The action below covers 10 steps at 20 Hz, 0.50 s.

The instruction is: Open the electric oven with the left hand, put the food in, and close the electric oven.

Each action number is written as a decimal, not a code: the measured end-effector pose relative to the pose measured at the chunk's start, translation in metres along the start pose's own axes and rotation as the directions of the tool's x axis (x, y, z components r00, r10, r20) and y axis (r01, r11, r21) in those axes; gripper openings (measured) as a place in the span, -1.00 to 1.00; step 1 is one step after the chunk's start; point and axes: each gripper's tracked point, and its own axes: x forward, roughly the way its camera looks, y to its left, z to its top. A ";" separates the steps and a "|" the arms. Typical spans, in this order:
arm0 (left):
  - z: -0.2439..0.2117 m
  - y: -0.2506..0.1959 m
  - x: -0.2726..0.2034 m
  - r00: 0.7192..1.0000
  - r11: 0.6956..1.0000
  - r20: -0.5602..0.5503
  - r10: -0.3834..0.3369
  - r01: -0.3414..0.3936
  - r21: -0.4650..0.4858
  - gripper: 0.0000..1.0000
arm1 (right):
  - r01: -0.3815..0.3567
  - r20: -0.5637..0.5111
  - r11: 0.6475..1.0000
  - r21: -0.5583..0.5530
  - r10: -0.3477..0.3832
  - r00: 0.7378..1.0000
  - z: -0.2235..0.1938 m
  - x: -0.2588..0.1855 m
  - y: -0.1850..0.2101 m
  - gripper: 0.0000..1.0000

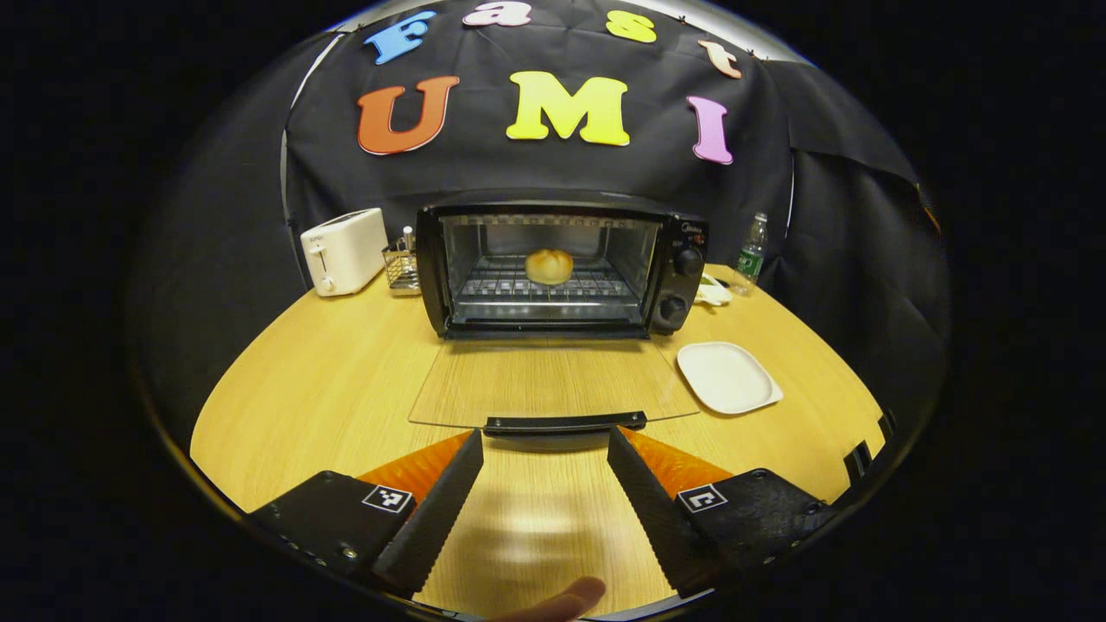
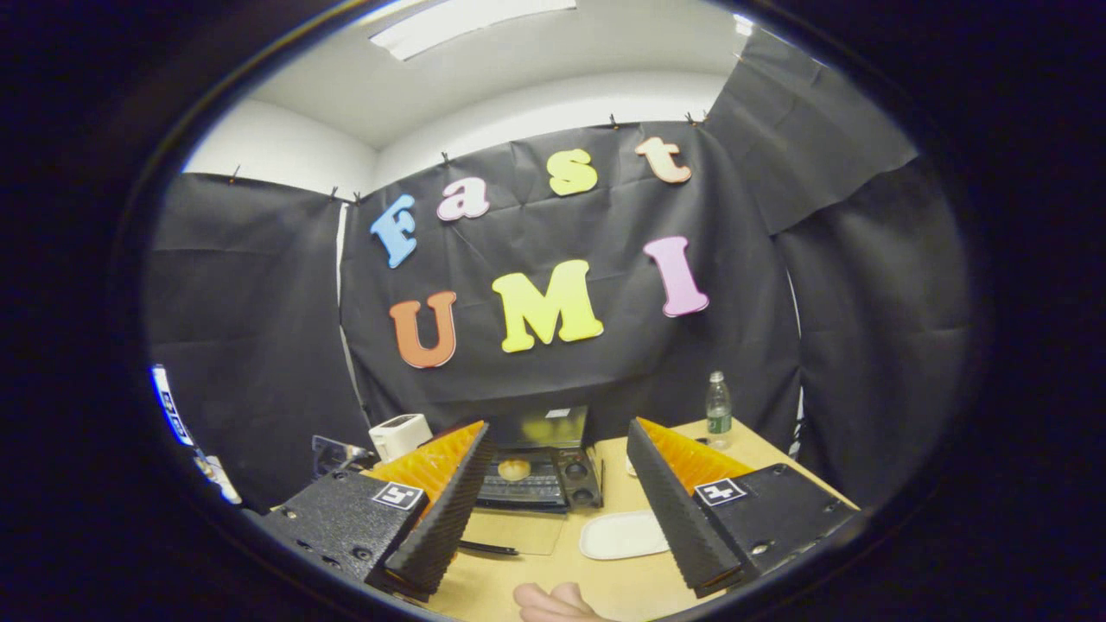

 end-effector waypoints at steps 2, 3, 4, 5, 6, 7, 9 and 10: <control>-0.011 -0.007 0.009 0.999 1.000 -0.038 -0.011 0.010 -0.008 0.92 | 0.004 -0.003 1.000 -0.009 -0.004 1.000 -0.003 -0.016 -0.010 0.89; -0.015 -0.009 0.014 0.998 1.000 -0.058 -0.013 0.012 -0.016 0.92 | 0.014 -0.005 1.000 -0.016 -0.014 1.000 -0.004 -0.024 -0.015 0.90; -0.016 -0.011 0.018 0.998 1.000 -0.068 -0.016 0.015 -0.021 0.92 | 0.026 -0.003 0.999 -0.030 -0.026 1.000 -0.004 -0.029 -0.021 0.91; -0.018 -0.012 0.022 0.997 1.000 -0.079 -0.015 0.013 -0.022 0.92 | 0.040 0.010 0.998 -0.042 -0.039 0.999 0.001 -0.034 -0.028 0.91; -0.018 -0.012 0.026 0.996 1.000 -0.085 -0.010 0.008 -0.022 0.92 | 0.050 0.023 0.997 -0.055 -0.048 0.999 0.004 -0.038 -0.032 0.92; -0.019 -0.014 0.031 0.995 1.000 -0.097 -0.008 0.005 -0.024 0.92 | 0.055 0.033 0.997 -0.063 -0.053 0.998 0.004 -0.043 -0.034 0.92; -0.026 -0.016 0.039 0.992 1.000 -0.128 -0.006 0.002 -0.029 0.91 | 0.060 0.041 0.996 -0.060 -0.057 0.998 0.003 -0.048 -0.038 0.92; -0.029 -0.013 0.042 0.990 0.999 -0.144 0.007 -0.012 -0.033 0.92 | 0.049 0.039 0.998 -0.050 -0.047 0.998 0.001 -0.050 -0.037 0.92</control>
